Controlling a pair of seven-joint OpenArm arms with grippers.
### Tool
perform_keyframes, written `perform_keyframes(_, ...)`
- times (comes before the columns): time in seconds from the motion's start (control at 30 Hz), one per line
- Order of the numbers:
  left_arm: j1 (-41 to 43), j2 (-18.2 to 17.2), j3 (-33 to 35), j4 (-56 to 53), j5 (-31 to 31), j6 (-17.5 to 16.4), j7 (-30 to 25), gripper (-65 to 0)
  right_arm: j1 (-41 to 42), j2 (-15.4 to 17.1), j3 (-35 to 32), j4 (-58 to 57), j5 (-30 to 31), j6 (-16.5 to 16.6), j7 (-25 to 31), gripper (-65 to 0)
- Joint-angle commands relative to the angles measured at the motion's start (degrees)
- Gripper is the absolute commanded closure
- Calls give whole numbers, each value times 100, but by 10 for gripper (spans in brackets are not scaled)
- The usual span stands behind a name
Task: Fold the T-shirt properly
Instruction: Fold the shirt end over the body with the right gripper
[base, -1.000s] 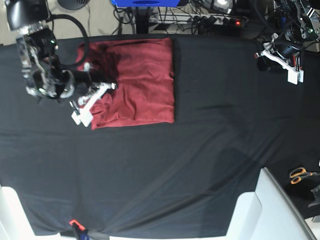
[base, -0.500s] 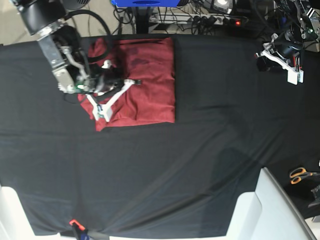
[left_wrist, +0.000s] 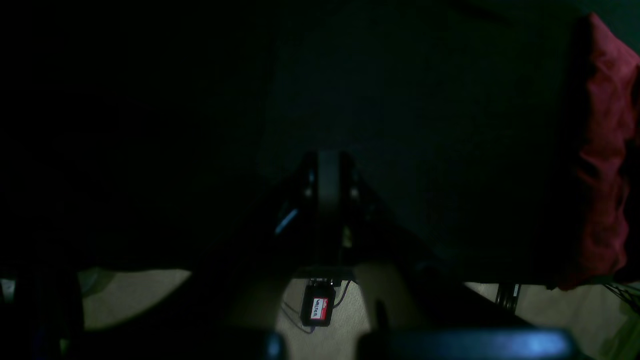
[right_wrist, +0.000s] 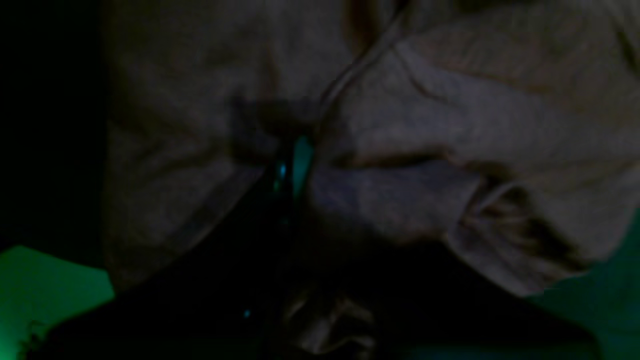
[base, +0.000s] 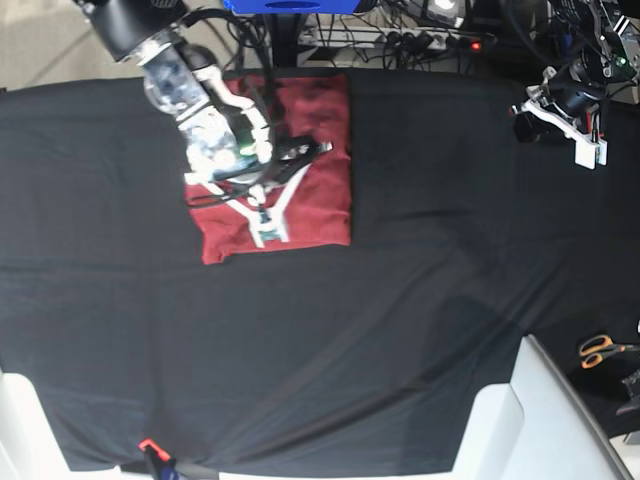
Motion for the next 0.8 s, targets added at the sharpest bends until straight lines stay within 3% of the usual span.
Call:
perform_keyframes(0.0, 9, -74, -38, 109, -94, -32, -78, 0, 70, -115, 5, 7, -238, -8, -25, -3)
perform_keyframes(0.3, -44, -74, -29, 73, -94, -32, -78, 0, 79, -590, -716, -441, -1970, -8, -236, -3)
perform_keyframes(0.77, -61, -66, -29, 73, -94, -32, -78, 0, 378, -651, -1138, -995, -2488, -8, -245, -6)
